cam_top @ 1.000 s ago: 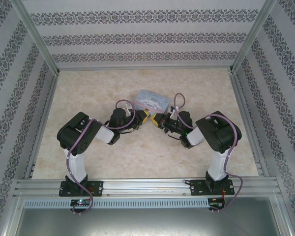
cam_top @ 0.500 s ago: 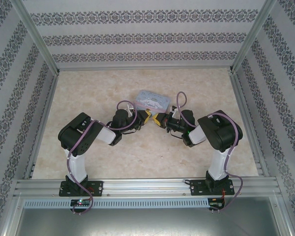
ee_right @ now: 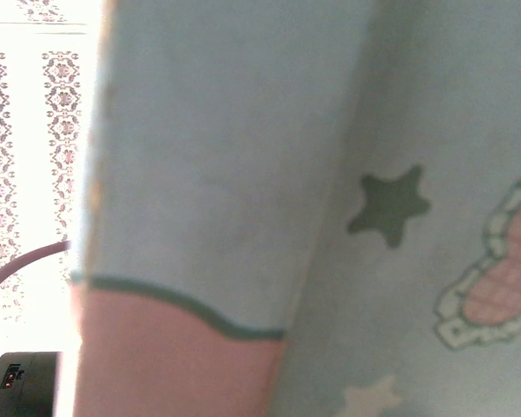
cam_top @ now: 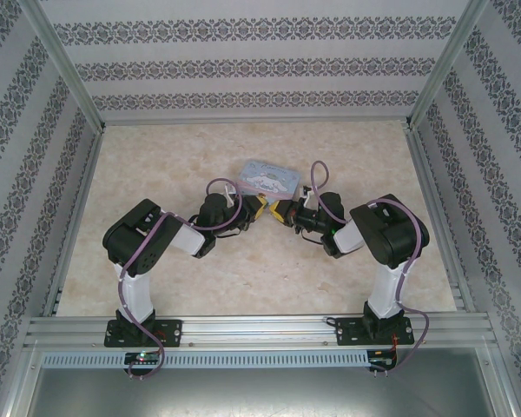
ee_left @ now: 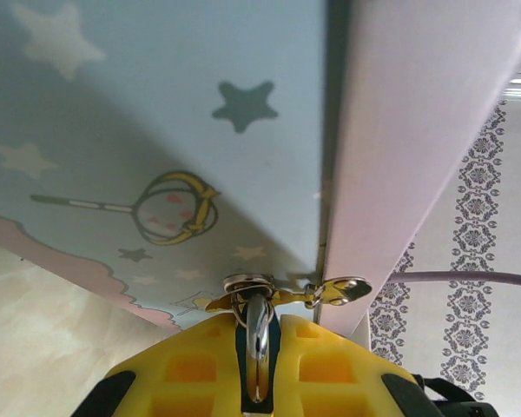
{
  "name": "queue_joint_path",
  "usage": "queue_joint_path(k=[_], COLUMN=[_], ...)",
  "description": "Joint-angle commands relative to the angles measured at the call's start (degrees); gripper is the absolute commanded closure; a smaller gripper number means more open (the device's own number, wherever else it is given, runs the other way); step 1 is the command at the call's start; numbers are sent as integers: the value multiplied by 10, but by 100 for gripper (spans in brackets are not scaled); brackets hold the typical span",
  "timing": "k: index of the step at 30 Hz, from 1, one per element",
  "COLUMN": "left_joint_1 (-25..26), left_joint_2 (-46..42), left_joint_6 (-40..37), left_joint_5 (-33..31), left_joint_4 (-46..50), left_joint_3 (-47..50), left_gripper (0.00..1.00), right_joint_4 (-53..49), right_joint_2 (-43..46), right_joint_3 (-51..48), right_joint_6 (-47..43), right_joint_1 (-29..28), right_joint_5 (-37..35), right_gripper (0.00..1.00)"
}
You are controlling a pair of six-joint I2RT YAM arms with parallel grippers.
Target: Unlock the padlock with the key
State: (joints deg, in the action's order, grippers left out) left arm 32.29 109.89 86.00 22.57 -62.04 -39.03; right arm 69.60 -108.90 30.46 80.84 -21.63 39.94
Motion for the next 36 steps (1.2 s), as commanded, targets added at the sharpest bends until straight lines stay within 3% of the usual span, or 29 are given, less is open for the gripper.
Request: queue_joint_path(k=[1, 21, 29, 36], left_joint_1=[47, 51, 51, 51], left_joint_2=[-25, -33, -45, -57], left_joint_6=[2, 7, 39, 60], left_joint_5=[94, 93, 91, 96], left_joint_4=[-42, -53, -40, -18], left_joint_3=[-2, 6, 4, -2], left_gripper=[100, 100, 100, 100], right_joint_4=[19, 98, 69, -60], right_joint_2=[-5, -44, -39, 8], right_joint_3=[31, 62, 63, 71], right_joint_6=[2, 144, 90, -38], right_joint_1=[6, 7, 11, 12], right_joint_5=[-42, -60, -39, -21], right_gripper=[100, 100, 100, 100])
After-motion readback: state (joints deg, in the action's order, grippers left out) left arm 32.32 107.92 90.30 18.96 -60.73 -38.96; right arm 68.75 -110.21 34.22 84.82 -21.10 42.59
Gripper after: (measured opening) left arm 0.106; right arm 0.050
